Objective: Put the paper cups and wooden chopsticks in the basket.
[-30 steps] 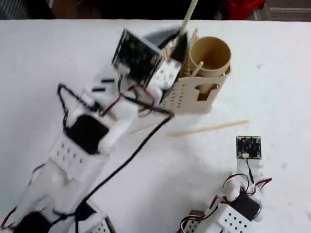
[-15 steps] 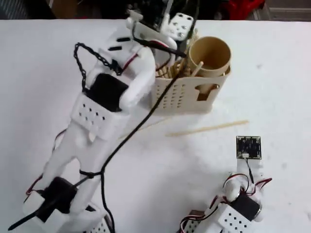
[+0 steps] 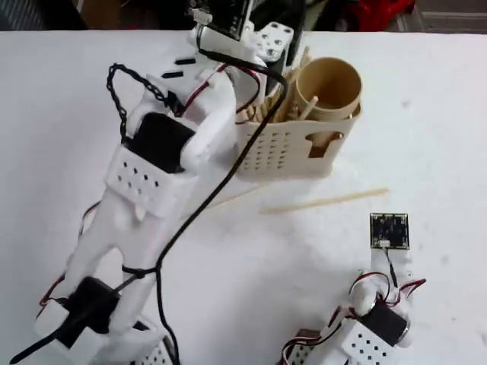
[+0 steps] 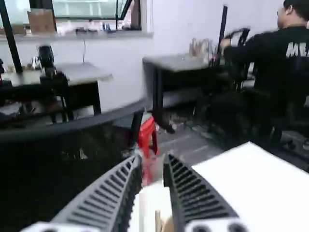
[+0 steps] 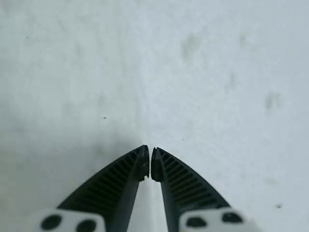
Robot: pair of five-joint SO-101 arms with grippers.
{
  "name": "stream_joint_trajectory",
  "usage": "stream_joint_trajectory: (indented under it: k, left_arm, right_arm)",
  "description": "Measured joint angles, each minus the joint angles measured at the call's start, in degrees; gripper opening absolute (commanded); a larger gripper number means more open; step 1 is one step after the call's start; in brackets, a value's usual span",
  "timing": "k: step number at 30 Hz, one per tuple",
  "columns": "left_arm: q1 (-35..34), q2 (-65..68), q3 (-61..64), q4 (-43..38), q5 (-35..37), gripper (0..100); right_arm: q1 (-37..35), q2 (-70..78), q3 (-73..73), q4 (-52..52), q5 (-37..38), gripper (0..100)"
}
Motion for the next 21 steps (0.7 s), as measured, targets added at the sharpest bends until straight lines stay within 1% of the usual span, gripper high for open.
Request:
stream_joint_trajectory:
  k: [9, 11, 15, 17, 18, 19, 21]
  left_arm:
    - [0.0, -2.81, 0.0, 14.59, 0.0, 10]
    - [0.0, -4.75, 0.0, 20.66, 0.0, 10]
    - [-2.2, -6.68, 0.0, 38.59, -0.44, 10]
    - [-3.87, -6.33, 0.7, 47.21, -4.57, 10]
    - [-4.4, -5.89, 2.29, 50.29, -7.38, 10]
    - [-4.84, -5.1, 4.57, 52.04, -10.46, 10]
    - [-6.15, -2.81, 11.25, 52.31, -16.62, 10]
  right_arm:
    - [0.0, 0.0, 0.0, 0.0, 0.0, 2.4]
    - [0.0, 0.0, 0.0, 0.0, 0.0, 2.4]
    - [0.0, 0.0, 0.0, 0.0, 0.0, 2.4]
    - [0.0, 0.0, 0.0, 0.0, 0.0, 2.4]
    - [0.0, 0.0, 0.0, 0.0, 0.0, 2.4]
    - [0.0, 0.0, 0.0, 0.0, 0.0, 2.4]
    - [0.0, 0.0, 0.0, 0.0, 0.0, 2.4]
